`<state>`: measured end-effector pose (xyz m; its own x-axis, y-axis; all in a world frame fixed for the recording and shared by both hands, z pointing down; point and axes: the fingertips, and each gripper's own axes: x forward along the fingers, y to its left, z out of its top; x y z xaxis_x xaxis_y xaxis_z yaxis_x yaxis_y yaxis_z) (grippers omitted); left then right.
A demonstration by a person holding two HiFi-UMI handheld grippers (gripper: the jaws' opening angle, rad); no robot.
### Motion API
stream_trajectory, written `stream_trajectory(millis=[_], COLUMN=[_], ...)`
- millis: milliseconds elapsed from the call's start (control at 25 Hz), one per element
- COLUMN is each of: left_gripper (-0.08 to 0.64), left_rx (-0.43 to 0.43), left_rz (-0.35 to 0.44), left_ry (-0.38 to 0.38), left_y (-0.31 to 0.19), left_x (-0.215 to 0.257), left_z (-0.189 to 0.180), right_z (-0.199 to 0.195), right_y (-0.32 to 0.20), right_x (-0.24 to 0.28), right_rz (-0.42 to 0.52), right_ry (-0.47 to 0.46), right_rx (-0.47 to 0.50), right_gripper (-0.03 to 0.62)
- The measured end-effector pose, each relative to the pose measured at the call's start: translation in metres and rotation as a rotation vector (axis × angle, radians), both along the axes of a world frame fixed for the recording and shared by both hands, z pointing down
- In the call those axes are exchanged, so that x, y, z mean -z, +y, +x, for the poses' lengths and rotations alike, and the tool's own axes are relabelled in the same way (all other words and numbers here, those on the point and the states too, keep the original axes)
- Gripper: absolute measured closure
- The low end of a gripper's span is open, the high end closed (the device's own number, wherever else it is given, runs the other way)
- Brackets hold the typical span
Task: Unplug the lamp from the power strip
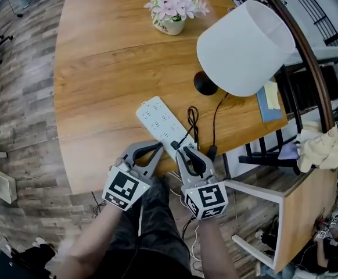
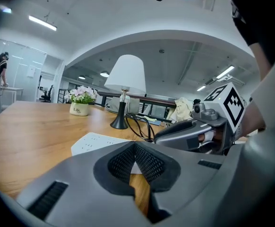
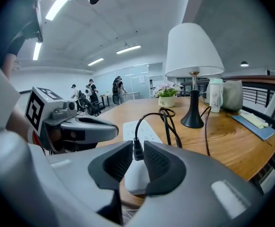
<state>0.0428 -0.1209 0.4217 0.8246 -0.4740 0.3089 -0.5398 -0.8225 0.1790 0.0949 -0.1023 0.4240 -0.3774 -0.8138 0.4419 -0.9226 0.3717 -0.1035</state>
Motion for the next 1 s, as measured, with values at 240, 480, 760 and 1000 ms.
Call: stream_trajectory(millis=[240,480,760,1000], left_gripper=[0.563,0.563,0.563,0.563], left_rx=[0.022,0.010,-0.005,0.005], left_rz=[0.013,0.064,0.096,0.087], left_ry=[-0.133,-0.258,-0.310,-0.319], left_y=[-0.012,-0.019,-0.020,-0.020], left_x=[-0.016,-0.025,-0.034,-0.033], left_z=[0.008,0.016,0.023,0.021], right_z=[-0.009,-0.019,-0.020,-0.024], right_y=[-0.012,-0.019,-0.020,-0.017], right_x=[-0.007,-0.013,-0.016,-0.017], right_rz=[-0.032,-0.052,-0.031,0.027], right_ry=[0.038,0.112,0.198,0.329], right_rx=[0.086,0.150,0.194,0.227], right_gripper=[0.515,0.517,0.518,0.518])
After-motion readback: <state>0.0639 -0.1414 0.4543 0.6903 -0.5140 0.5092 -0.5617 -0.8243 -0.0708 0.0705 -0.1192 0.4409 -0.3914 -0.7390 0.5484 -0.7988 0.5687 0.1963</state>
